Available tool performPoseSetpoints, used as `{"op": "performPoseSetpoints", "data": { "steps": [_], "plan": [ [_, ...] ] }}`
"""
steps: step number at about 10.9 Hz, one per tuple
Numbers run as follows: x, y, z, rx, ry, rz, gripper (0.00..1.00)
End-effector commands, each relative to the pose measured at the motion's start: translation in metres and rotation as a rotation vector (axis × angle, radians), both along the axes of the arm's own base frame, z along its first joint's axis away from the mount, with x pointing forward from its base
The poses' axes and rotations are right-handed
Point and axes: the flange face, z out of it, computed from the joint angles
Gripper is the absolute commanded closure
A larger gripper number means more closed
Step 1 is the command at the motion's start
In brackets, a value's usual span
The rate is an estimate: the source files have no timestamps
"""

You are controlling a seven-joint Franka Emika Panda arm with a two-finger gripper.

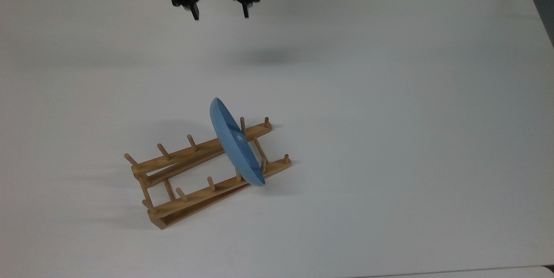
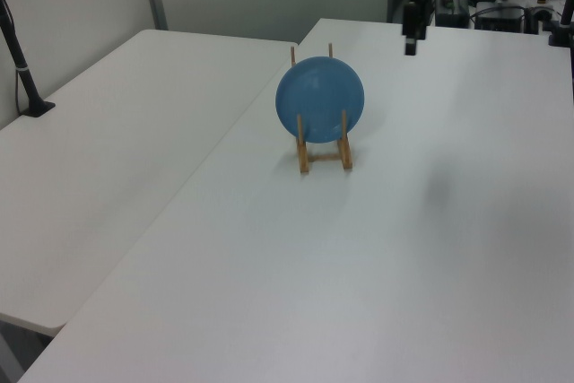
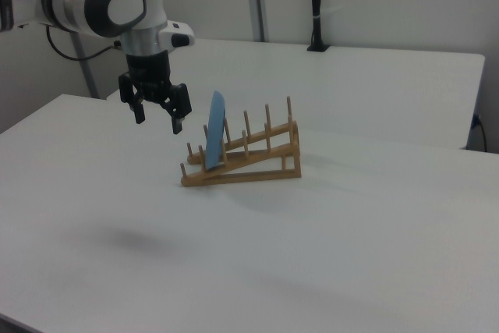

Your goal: Place plate in plate rack

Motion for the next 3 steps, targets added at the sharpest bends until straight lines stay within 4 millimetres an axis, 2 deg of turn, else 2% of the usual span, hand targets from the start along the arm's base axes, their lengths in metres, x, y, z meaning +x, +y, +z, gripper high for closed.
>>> {"op": "performPoseSetpoints", "data": {
  "steps": [1, 3],
  "plan": [
    [-0.0179, 0.0119, -0.0034, 0.002, 0.062, -0.036, 0.0],
    [-0.0179, 0.0043, -0.0023, -0.015, 0.062, -0.046, 0.0]
  ]
}}
